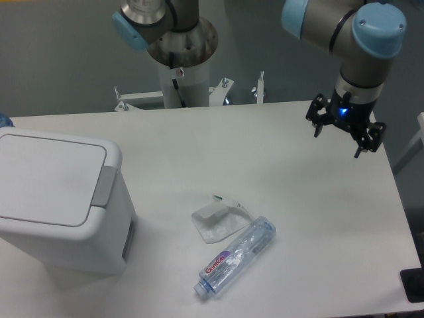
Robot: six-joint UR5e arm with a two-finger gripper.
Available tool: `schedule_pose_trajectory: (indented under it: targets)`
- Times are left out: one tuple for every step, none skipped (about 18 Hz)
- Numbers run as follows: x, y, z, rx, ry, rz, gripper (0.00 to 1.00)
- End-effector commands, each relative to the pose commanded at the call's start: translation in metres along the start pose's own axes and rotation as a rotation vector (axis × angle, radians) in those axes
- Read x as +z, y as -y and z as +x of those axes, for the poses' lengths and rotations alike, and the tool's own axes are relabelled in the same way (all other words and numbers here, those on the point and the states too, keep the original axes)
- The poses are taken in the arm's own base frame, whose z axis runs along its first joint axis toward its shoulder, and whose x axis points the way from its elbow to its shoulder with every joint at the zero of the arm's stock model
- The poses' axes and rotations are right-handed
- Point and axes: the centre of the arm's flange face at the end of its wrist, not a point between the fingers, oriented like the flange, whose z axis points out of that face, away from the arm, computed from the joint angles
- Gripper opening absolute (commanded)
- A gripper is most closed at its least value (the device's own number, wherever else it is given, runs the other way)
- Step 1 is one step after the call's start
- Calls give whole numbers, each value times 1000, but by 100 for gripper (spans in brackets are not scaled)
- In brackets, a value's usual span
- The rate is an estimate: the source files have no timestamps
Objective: Open the trash can
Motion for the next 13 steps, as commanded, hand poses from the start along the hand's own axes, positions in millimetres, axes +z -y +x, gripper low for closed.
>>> schedule_pose_trajectory:
  targets:
    - [2,0,0,4,-3,0,100]
    - [3,-1,-1,6,-1,0,100]
    - [3,-1,-2,5,-1,0,100]
    - [3,-2,-2,5,-1,-1,100]
    - [5,-2,-1,4,-6,-1,100]
    - [10,-3,1,3,-15,-2,100]
    - [15,-5,5,1,-26,-2,100]
    - [16,-5,8,-4,-29,2,100]
    - [13,-2,11,-7,-29,10,100]
    - [16,1,13,-9,-36,22,100]
    - [16,3,15,-29,-39,35,100]
    - [14,6,17,-78,-40,48,100]
    - [16,8,19,-134,-48,54,100]
